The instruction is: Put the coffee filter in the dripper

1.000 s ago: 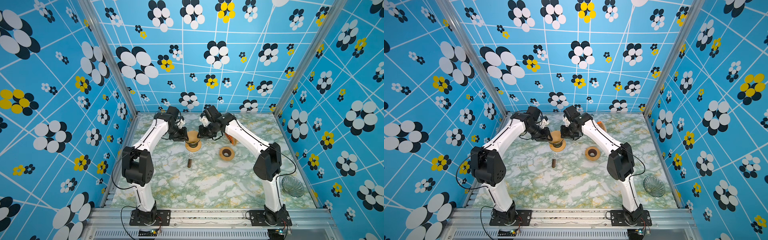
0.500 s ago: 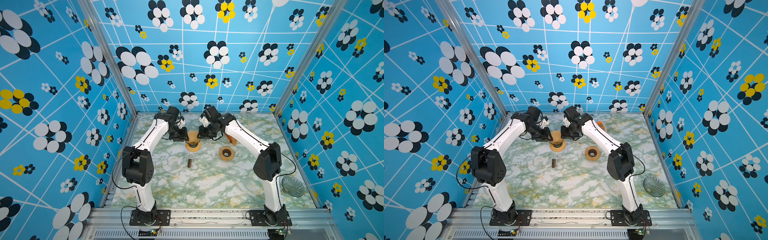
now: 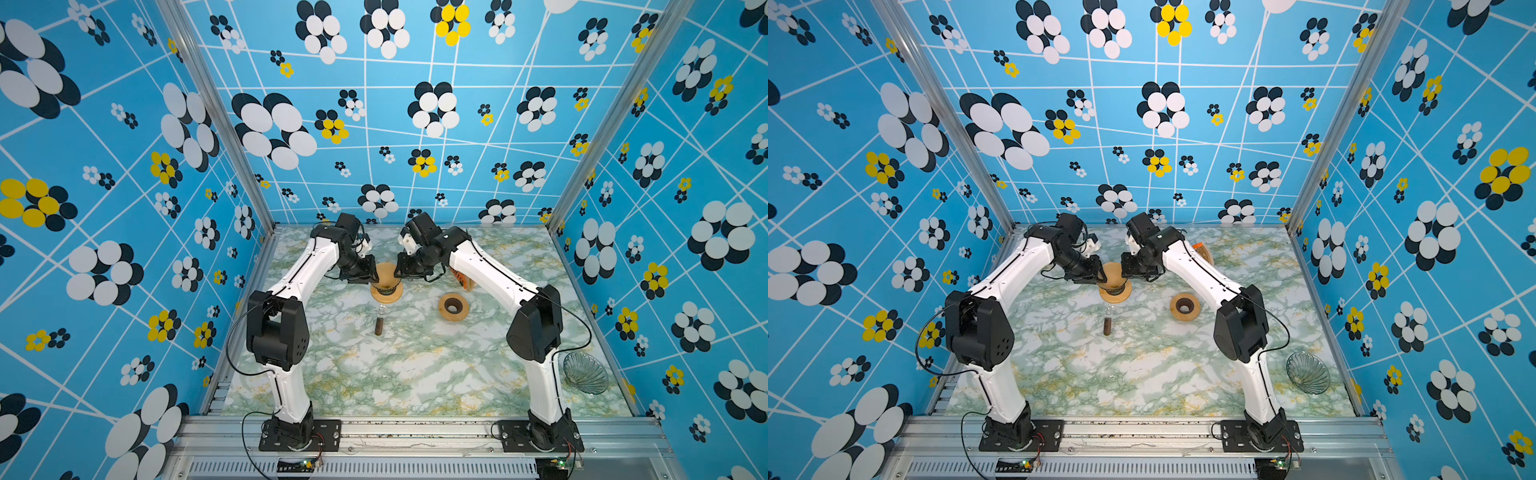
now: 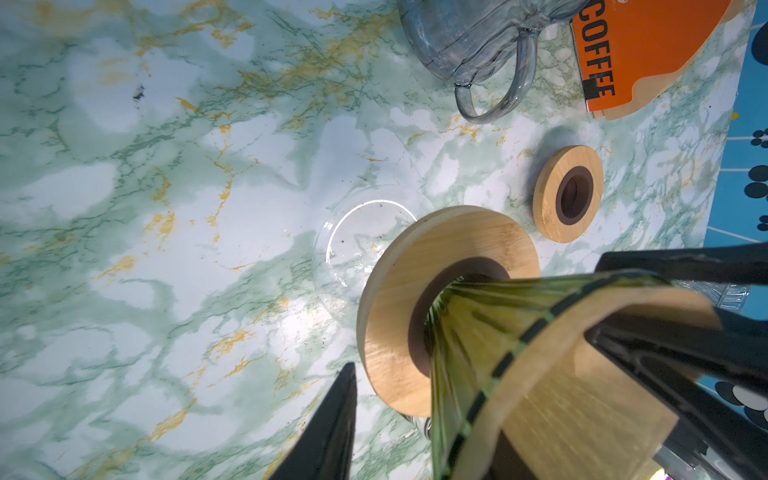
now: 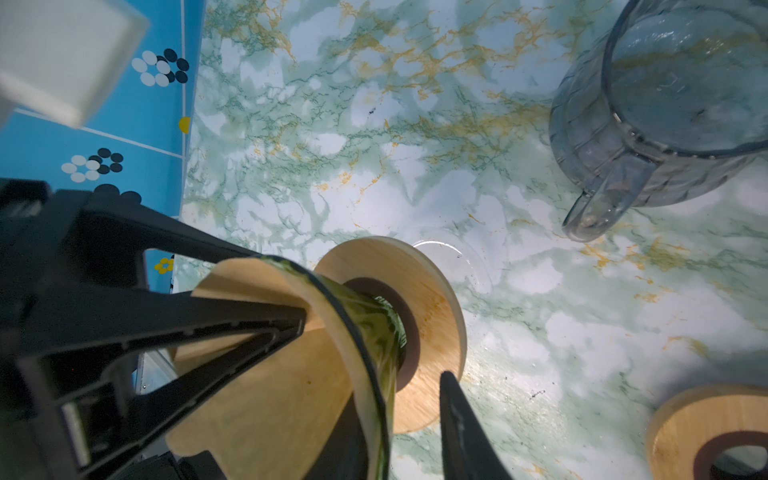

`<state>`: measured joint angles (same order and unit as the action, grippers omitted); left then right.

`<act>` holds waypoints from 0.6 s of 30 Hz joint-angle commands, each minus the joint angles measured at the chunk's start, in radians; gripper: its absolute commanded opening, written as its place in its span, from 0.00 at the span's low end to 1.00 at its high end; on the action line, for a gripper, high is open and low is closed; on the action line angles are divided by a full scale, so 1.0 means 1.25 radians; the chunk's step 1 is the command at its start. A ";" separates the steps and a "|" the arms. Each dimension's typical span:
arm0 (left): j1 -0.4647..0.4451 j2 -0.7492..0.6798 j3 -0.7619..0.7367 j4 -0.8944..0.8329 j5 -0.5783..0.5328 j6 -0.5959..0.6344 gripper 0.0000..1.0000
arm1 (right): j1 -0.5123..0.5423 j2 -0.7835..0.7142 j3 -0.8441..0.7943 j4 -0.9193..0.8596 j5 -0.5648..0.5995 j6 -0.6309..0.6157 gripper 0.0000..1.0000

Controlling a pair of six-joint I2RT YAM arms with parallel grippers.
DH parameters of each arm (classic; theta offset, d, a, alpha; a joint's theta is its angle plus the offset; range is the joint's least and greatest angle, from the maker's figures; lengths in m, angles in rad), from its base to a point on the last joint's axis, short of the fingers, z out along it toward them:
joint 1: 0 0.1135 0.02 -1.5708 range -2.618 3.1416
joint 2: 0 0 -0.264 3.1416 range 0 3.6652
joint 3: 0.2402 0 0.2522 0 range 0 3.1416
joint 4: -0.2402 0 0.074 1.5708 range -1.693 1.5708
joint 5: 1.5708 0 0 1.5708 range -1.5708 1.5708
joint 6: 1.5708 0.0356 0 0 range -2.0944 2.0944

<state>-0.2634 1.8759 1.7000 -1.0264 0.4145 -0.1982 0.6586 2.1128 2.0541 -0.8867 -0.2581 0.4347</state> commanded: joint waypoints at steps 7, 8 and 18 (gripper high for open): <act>-0.003 0.018 0.040 -0.038 -0.005 0.006 0.39 | -0.001 0.007 0.013 -0.036 0.026 -0.010 0.29; -0.004 0.018 0.040 -0.039 -0.004 0.007 0.39 | -0.002 0.007 0.008 -0.035 0.025 -0.009 0.29; -0.006 0.019 0.036 -0.037 -0.008 0.006 0.39 | -0.002 0.001 -0.001 -0.025 0.017 -0.007 0.30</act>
<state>-0.2634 1.8824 1.7222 -1.0443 0.4141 -0.1978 0.6586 2.1128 2.0541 -0.8864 -0.2447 0.4343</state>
